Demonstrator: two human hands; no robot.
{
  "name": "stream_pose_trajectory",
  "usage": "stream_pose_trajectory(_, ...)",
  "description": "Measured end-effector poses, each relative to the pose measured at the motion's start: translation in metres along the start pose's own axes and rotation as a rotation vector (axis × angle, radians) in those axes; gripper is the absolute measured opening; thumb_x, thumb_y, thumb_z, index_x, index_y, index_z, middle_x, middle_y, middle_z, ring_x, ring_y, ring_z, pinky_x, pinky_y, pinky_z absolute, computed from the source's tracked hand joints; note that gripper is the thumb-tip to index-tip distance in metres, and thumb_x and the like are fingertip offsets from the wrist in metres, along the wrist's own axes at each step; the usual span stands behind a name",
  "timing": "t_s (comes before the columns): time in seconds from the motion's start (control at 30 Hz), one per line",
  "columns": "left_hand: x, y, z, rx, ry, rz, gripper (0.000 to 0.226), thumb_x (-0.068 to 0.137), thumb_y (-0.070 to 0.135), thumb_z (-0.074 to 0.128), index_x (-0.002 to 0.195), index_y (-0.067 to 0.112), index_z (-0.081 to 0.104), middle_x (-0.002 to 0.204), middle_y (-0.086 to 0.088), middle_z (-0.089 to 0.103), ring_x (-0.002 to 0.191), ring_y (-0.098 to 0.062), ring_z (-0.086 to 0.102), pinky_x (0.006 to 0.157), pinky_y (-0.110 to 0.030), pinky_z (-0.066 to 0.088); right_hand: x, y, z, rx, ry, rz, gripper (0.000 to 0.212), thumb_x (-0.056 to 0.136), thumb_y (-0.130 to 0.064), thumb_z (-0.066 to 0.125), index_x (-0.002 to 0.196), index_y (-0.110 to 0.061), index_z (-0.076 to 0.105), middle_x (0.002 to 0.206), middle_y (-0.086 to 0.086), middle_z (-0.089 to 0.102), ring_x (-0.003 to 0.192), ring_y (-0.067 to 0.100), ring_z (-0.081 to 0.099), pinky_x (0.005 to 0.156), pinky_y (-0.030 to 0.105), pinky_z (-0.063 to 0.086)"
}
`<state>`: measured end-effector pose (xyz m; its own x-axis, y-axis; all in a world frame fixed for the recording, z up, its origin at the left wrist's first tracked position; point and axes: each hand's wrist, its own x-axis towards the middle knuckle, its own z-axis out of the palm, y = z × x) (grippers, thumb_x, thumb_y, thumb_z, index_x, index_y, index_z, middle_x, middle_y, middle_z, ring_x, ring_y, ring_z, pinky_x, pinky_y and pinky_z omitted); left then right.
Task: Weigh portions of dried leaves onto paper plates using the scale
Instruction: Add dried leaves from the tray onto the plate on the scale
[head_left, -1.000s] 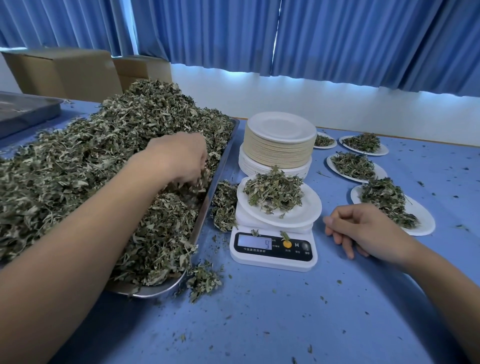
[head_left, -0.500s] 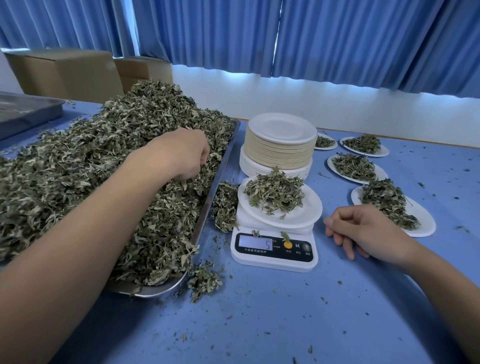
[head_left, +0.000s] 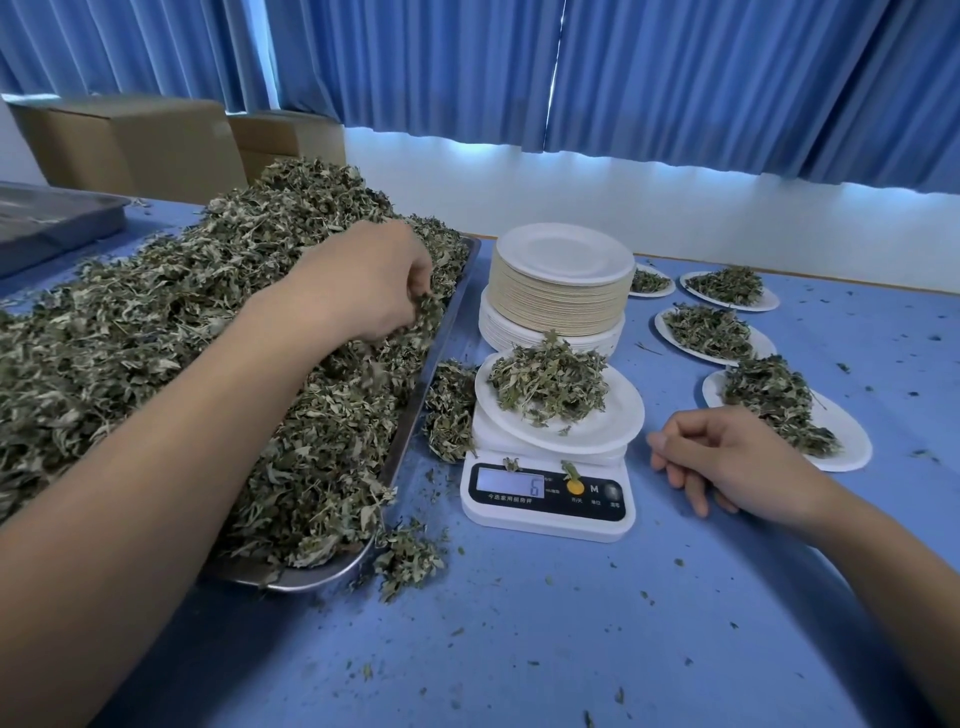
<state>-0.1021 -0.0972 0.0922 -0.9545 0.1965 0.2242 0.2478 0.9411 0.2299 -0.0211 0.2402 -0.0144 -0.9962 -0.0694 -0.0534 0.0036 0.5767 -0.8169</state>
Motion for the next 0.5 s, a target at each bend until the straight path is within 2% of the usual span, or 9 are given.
stream_pose_trajectory(0.07, 0.000, 0.006, -0.001, -0.144, 0.070, 0.059, 0.021, 0.081, 0.005, 0.079, 0.091, 0.023, 0.073, 0.085, 0.005, 0.068, 0.073, -0.011, 0.065, 0.064, -0.022, 0.049, 0.000, 0.000, 0.000, -0.003, 0.000, -0.001, 0.032, 0.101, -0.022, 0.063, 0.079, 0.001, 0.069, 0.063, 0.012, 0.064, 0.043, 0.023, 0.056, 0.035, 0.023, 0.032)
stream_pose_trajectory(0.17, -0.006, 0.021, 0.000, -0.341, 0.124, 0.144, 0.019, 0.081, 0.008, 0.080, 0.090, 0.024, 0.074, 0.081, 0.009, 0.069, 0.064, 0.005, 0.059, 0.060, -0.012, 0.042, 0.000, 0.000, 0.000, -0.007, -0.002, -0.001, 0.032, 0.101, -0.023, 0.063, 0.079, 0.000, 0.069, 0.063, 0.012, 0.064, 0.043, 0.023, 0.056, 0.036, 0.023, 0.032)
stream_pose_trajectory(0.23, -0.011, 0.034, 0.006, -0.409, 0.122, 0.191, 0.021, 0.081, 0.009, 0.080, 0.088, 0.028, 0.072, 0.080, 0.013, 0.069, 0.058, 0.010, 0.057, 0.058, -0.006, 0.039, 0.000, 0.000, 0.000, -0.007, -0.003, -0.002, 0.033, 0.101, -0.023, 0.063, 0.079, 0.000, 0.069, 0.063, 0.012, 0.064, 0.043, 0.023, 0.056, 0.036, 0.023, 0.033)
stream_pose_trajectory(0.4, -0.018, 0.051, 0.020, -0.411, 0.112, 0.280, 0.022, 0.081, 0.011, 0.081, 0.088, 0.029, 0.070, 0.080, 0.016, 0.064, 0.066, 0.007, 0.056, 0.068, -0.014, 0.047, -0.001, 0.000, 0.000, -0.007, -0.008, -0.006, 0.033, 0.101, -0.023, 0.063, 0.079, 0.000, 0.069, 0.063, 0.011, 0.064, 0.044, 0.023, 0.056, 0.036, 0.023, 0.032)
stream_pose_trajectory(0.5, -0.018, 0.055, 0.027, -0.459, 0.107, 0.293, 0.020, 0.080, 0.011, 0.080, 0.089, 0.026, 0.071, 0.078, 0.015, 0.063, 0.064, 0.005, 0.055, 0.073, -0.018, 0.050, -0.001, 0.000, 0.000, -0.011, -0.009, -0.010, 0.033, 0.101, -0.024, 0.063, 0.079, 0.000, 0.069, 0.063, 0.010, 0.064, 0.045, 0.023, 0.057, 0.036, 0.024, 0.033)
